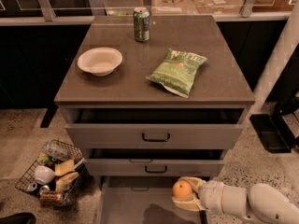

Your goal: Place orange into bottom drawer

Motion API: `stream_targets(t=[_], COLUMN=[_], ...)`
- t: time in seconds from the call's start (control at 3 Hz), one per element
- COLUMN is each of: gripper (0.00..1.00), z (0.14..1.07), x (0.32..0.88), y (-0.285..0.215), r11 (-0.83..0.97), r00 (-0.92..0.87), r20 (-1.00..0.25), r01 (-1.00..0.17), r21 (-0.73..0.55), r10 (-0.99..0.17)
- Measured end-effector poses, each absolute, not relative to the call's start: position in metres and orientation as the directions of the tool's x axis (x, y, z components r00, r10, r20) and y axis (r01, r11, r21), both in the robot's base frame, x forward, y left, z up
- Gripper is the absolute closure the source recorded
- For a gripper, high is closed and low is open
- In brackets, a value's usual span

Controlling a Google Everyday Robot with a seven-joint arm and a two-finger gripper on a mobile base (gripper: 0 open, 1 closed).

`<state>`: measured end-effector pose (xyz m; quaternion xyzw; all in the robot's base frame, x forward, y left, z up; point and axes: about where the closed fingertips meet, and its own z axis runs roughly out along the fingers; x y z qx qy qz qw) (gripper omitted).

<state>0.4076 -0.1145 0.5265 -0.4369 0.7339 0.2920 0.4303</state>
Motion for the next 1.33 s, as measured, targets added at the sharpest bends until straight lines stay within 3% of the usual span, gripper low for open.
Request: stream_targets(t=[0.67,1.33], gripper=[1.00,1.00], z=[0.456,0.337], x=[0.443,0.469], y=[-0.138,-0.122], r11=[0.486,0.421], r00=[-0.261,-0.342], r20=[-0.880,-0.848], r01=[-0.873,-0.893], r21=[0.040,0.159], r10=[-0.397,-0.405])
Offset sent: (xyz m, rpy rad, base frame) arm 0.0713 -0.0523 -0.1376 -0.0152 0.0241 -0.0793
